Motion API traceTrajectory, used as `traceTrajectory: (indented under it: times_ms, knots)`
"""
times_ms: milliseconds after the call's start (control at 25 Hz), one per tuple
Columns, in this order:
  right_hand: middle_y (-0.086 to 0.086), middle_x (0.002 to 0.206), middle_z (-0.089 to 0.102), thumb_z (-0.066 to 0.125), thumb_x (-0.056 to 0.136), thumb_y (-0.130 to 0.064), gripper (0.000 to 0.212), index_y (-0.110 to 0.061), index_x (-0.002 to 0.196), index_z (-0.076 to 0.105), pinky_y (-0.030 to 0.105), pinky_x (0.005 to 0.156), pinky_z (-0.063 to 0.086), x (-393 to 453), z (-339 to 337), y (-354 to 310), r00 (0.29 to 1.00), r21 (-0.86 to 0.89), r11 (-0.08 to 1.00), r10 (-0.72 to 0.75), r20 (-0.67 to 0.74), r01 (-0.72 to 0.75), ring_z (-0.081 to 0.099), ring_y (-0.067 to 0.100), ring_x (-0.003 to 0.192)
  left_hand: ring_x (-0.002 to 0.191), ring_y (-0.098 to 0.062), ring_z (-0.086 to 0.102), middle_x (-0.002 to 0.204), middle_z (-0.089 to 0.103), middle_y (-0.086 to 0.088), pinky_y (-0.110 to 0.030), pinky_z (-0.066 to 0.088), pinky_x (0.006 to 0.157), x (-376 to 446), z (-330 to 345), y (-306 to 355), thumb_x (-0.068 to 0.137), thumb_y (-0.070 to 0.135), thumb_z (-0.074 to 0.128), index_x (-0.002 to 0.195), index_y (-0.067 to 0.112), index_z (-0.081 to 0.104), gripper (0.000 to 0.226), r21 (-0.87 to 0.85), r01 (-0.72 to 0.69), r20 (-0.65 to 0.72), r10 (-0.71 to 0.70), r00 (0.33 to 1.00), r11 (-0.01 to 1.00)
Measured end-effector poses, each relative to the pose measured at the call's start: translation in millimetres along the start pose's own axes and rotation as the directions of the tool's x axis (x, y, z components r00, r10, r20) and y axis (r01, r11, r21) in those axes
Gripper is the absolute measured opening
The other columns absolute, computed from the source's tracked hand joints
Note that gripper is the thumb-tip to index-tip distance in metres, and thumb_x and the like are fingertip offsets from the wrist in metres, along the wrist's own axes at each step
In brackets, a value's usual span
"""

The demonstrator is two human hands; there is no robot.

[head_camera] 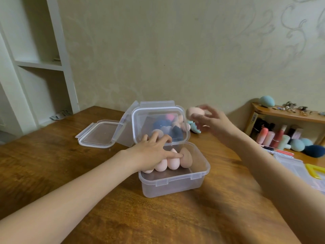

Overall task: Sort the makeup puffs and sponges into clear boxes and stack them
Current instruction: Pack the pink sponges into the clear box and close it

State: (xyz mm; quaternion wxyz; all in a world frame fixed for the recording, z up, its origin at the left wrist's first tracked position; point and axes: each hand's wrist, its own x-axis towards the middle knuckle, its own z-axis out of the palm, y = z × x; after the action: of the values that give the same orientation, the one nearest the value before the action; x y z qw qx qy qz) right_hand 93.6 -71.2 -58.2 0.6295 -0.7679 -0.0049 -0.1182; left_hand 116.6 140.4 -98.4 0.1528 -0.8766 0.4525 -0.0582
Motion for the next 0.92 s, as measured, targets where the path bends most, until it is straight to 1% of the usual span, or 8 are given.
traceTrajectory:
  times_ms: [80,200,360,440,520,680,800,920]
  knots:
    - [0.005,0.076,0.064,0.064,0.082,-0.018,0.025,-0.012,0.105,0.055,0.023,0.065,0.051,-19,7,-8,0.899,0.169,0.958,0.143,0.414,-0.231,0.061,0.014,0.067,0.131,-0.037,0.015,0.152,0.004,-0.005,-0.048,0.027,0.102,2,-1,4,0.096,0.008,0.036,0.145,0.044,0.013,0.064,0.010,0.012,0.008,-0.012,1.000,1.000]
    - [0.007,0.080,0.066,0.067,0.079,-0.030,0.031,-0.008,0.098,0.056,0.026,0.080,0.050,-29,20,4,0.719,0.002,0.946,0.244,0.651,-0.324,0.064,0.014,0.076,0.126,-0.033,0.022,0.146,0.017,-0.009,-0.045,0.026,0.104,5,0,4,0.097,0.015,0.034,0.142,0.023,0.025,0.047,-0.098,0.063,0.037,-0.060,0.998,0.993]
    - [0.011,0.109,0.059,0.063,0.083,-0.024,0.027,-0.013,0.107,0.059,0.033,0.098,0.039,-27,32,5,0.654,-0.267,0.931,0.364,0.663,-0.248,0.054,0.020,0.101,0.125,-0.023,0.030,0.135,0.031,0.003,-0.042,0.030,0.110,-1,4,-6,0.091,0.025,0.050,0.137,0.038,0.035,0.050,-0.581,0.109,-0.011,-0.142,0.990,0.806]
    - [0.011,0.109,0.054,0.064,0.082,-0.019,0.020,-0.018,0.102,0.061,0.033,0.096,0.036,-29,41,3,0.626,-0.434,0.886,0.432,0.649,-0.160,0.047,0.022,0.102,0.128,-0.018,0.028,0.140,0.037,0.010,-0.038,0.029,0.112,-3,2,-9,0.091,0.014,0.051,0.138,0.034,0.042,0.051,-0.617,0.082,-0.018,-0.118,0.993,0.782]
    - [0.009,0.109,0.054,0.062,0.085,-0.013,0.019,-0.019,0.103,0.062,0.032,0.098,0.037,-32,51,0,0.657,-0.522,0.844,0.463,0.595,-0.123,0.048,0.020,0.103,0.130,-0.013,0.028,0.141,0.040,0.014,-0.032,0.025,0.114,-8,-3,-15,0.091,0.010,0.051,0.137,0.025,0.047,0.048,-0.686,0.058,0.008,-0.072,0.997,0.725]
    - [0.004,0.125,0.053,0.062,0.086,-0.014,0.045,-0.017,0.129,0.051,0.032,0.104,0.039,-37,70,-11,0.681,-0.696,0.718,0.505,0.530,0.009,0.048,0.019,0.117,0.139,-0.010,0.031,0.147,0.039,0.005,-0.023,0.026,0.111,-19,-15,-29,0.089,0.003,0.053,0.136,0.019,0.047,0.051,-0.780,0.093,0.110,-0.011,0.994,0.619]
    - [0.001,0.121,0.050,0.061,0.087,-0.012,0.051,-0.021,0.134,0.045,0.027,0.093,0.037,-40,84,-18,0.702,-0.756,0.647,0.495,0.512,0.095,0.045,0.017,0.111,0.138,-0.011,0.032,0.147,0.038,0.004,-0.020,0.028,0.106,-21,-19,-30,0.088,0.001,0.053,0.139,0.022,0.041,0.056,-0.791,0.118,0.135,-0.016,0.991,0.600]
    - [0.007,0.132,0.051,0.063,0.085,-0.007,0.053,-0.017,0.133,0.045,0.030,0.101,0.038,-41,89,-15,0.743,-0.749,0.660,0.470,0.477,0.063,0.047,0.022,0.120,0.139,-0.012,0.031,0.147,0.037,0.005,-0.027,0.031,0.110,-19,-18,-29,0.087,0.006,0.058,0.138,0.026,0.040,0.058,-0.827,0.135,0.155,-0.010,0.988,0.546]
